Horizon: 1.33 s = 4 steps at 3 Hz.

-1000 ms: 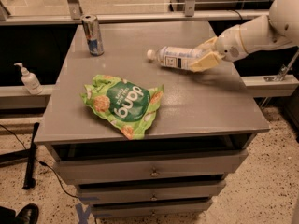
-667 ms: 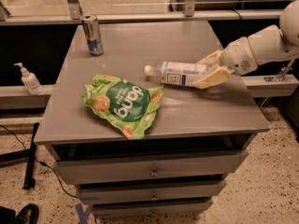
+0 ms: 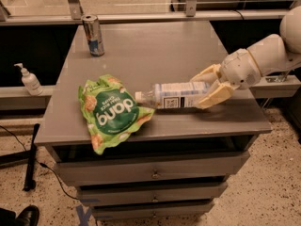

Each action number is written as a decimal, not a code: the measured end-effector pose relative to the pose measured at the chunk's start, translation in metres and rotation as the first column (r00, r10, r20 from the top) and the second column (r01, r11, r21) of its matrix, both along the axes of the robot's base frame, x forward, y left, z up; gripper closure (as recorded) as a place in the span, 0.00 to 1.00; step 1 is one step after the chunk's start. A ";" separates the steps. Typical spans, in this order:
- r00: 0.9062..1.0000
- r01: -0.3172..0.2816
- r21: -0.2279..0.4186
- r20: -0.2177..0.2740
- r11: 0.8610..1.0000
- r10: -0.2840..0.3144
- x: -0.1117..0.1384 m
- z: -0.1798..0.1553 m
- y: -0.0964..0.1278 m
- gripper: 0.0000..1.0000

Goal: Move blue plastic bottle near green rice chip bag

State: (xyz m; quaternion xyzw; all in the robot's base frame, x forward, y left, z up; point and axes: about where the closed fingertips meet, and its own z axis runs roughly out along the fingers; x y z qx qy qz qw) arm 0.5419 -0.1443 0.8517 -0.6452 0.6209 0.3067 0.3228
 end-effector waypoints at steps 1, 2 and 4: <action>0.999 -0.051 -0.006 0.012 0.999 0.051 -0.015 0.001 0.006 0.59; 0.997 -0.076 -0.009 0.024 0.997 0.076 -0.024 0.003 0.007 0.36; 0.995 -0.095 -0.007 0.036 0.996 0.095 -0.031 0.005 0.009 0.00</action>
Offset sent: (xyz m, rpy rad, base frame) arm -0.0369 0.0040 0.0062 -0.0138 -0.0380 0.1057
